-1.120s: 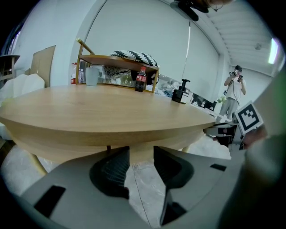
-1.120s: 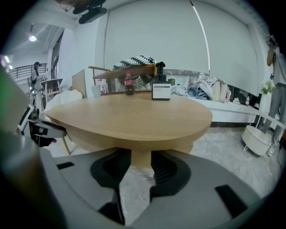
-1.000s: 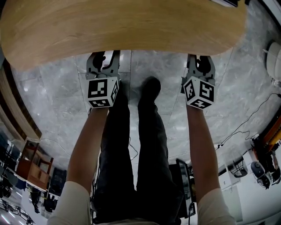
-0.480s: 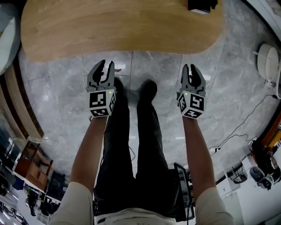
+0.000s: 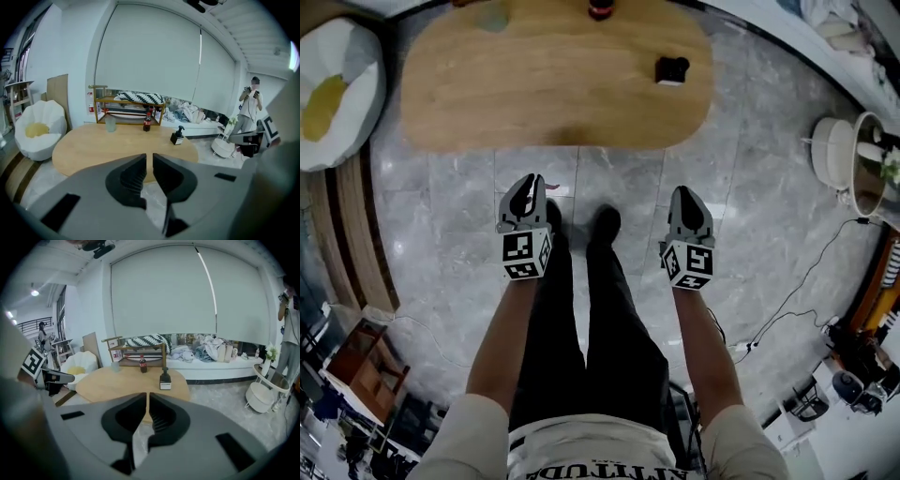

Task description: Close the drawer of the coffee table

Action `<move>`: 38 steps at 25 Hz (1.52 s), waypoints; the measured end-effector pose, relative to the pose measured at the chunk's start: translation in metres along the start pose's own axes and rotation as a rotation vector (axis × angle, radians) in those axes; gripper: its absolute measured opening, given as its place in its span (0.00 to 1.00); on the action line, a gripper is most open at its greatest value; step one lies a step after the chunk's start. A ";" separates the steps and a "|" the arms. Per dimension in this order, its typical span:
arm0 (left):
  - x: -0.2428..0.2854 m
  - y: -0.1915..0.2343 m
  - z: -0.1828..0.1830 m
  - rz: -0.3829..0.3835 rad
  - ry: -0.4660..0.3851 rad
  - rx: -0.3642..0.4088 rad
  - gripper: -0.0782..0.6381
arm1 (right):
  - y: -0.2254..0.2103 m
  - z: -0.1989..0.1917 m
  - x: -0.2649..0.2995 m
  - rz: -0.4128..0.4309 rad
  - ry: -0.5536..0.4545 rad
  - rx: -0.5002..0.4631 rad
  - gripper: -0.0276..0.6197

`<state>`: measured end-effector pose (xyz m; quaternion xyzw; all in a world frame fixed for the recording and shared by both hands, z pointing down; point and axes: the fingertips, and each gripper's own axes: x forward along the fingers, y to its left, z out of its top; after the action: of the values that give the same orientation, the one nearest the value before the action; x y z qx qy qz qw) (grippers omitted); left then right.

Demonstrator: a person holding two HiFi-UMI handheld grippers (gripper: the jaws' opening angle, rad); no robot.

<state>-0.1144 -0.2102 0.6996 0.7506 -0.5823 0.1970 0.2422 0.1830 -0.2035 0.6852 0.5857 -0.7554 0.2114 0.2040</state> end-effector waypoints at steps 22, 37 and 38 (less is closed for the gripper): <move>-0.200 -0.075 0.213 -0.029 -0.219 0.055 0.14 | -0.002 0.195 -0.173 0.118 -0.136 -0.087 0.07; -0.299 -0.042 0.271 -0.063 -0.318 0.108 0.14 | 0.064 0.269 -0.254 0.123 -0.258 -0.152 0.07; -0.304 -0.040 0.273 -0.076 -0.321 0.115 0.14 | 0.069 0.270 -0.260 0.119 -0.262 -0.156 0.07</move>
<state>-0.1460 -0.1269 0.2992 0.8065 -0.5725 0.0983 0.1102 0.1600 -0.1316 0.3115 0.5450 -0.8229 0.0858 0.1356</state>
